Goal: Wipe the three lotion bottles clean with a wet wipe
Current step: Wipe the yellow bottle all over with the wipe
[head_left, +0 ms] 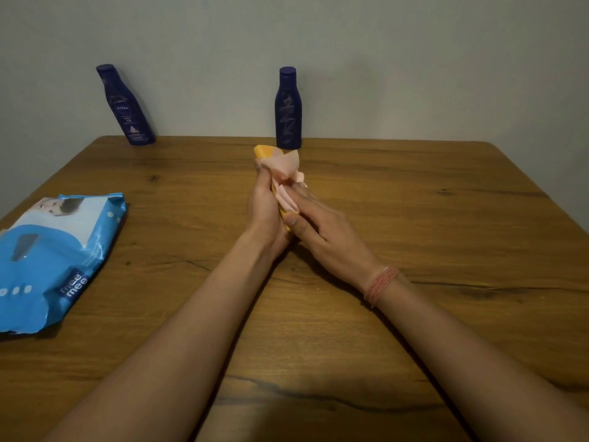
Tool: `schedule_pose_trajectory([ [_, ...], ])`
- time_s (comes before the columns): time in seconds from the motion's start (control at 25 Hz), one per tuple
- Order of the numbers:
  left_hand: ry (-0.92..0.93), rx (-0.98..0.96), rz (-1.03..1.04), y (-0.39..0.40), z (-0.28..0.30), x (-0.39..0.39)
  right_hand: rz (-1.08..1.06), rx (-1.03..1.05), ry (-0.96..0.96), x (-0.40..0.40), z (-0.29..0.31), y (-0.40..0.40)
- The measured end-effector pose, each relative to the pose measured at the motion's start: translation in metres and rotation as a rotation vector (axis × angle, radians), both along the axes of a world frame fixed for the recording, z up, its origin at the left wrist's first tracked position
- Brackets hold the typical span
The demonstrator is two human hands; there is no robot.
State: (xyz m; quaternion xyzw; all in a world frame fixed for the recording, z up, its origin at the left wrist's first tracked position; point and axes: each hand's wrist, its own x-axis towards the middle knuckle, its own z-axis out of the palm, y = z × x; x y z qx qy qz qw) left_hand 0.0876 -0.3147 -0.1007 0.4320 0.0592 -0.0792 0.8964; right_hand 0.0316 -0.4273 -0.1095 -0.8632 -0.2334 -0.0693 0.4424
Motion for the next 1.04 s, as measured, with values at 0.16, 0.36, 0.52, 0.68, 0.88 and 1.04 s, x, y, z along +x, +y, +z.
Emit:
schedule_pose_trajectory([
  [0.16,-0.014,0.076,-0.126,-0.003,0.003,-0.004,-0.187,0.055,-0.187,0.005,0.0,-0.009],
  [0.36,-0.247,0.372,-0.262,-0.015,0.001,-0.013,-0.304,0.106,-0.212,0.019,-0.003,-0.021],
  [0.52,-0.27,0.613,-0.363,-0.01,0.006,-0.016,-0.367,0.35,-0.07,0.022,0.002,-0.039],
  [0.68,-0.188,0.534,-0.517,-0.003,0.01,-0.016,-0.314,0.508,0.081,0.021,0.006,-0.049],
  [0.88,-0.142,0.408,-0.587,-0.002,0.008,-0.015,-0.342,0.581,0.088,0.022,0.007,-0.046],
  [1.04,-0.135,0.405,-0.636,0.001,0.011,-0.015,-0.225,0.549,0.202,0.018,0.009,-0.047],
])
